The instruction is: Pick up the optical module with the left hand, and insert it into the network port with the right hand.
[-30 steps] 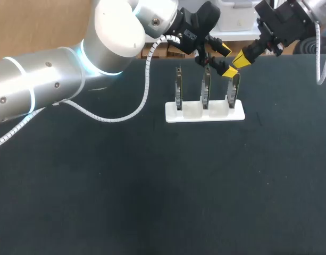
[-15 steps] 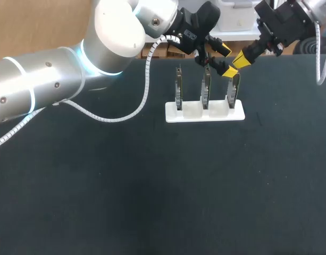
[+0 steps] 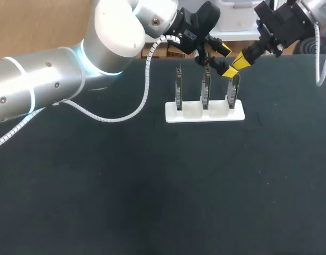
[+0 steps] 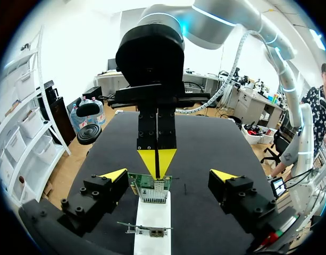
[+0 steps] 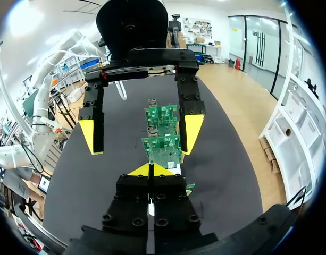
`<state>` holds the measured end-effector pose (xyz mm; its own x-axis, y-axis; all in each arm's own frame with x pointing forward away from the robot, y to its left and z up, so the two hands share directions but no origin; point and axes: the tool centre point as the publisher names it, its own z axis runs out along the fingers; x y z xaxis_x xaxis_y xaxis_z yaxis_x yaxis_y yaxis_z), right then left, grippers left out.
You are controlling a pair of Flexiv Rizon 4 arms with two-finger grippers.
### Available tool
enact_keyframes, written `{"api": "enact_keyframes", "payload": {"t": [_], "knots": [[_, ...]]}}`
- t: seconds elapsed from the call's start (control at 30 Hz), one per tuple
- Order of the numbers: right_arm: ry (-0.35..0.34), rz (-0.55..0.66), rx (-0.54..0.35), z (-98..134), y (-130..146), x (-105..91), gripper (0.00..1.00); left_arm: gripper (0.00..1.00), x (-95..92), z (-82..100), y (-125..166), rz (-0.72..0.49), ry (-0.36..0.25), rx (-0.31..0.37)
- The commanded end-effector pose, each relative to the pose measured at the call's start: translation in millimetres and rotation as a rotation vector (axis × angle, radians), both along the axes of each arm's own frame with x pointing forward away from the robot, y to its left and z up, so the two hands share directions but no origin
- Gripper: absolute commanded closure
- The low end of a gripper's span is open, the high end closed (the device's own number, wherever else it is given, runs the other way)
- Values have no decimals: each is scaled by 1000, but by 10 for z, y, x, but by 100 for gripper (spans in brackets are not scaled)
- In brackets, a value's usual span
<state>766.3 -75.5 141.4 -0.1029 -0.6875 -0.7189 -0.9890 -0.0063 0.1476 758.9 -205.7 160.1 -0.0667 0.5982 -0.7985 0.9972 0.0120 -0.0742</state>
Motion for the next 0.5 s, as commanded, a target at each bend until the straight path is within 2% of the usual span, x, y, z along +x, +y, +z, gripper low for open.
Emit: {"api": "enact_keyframes", "payload": {"t": [0.03,0.5], "knots": [[1,2,3,-62,2,17,100,0,20,2,-8,-3,2,4],[-53,-18,49,166,-10,36,100,0,20,2,-8,-3,2,4]]}}
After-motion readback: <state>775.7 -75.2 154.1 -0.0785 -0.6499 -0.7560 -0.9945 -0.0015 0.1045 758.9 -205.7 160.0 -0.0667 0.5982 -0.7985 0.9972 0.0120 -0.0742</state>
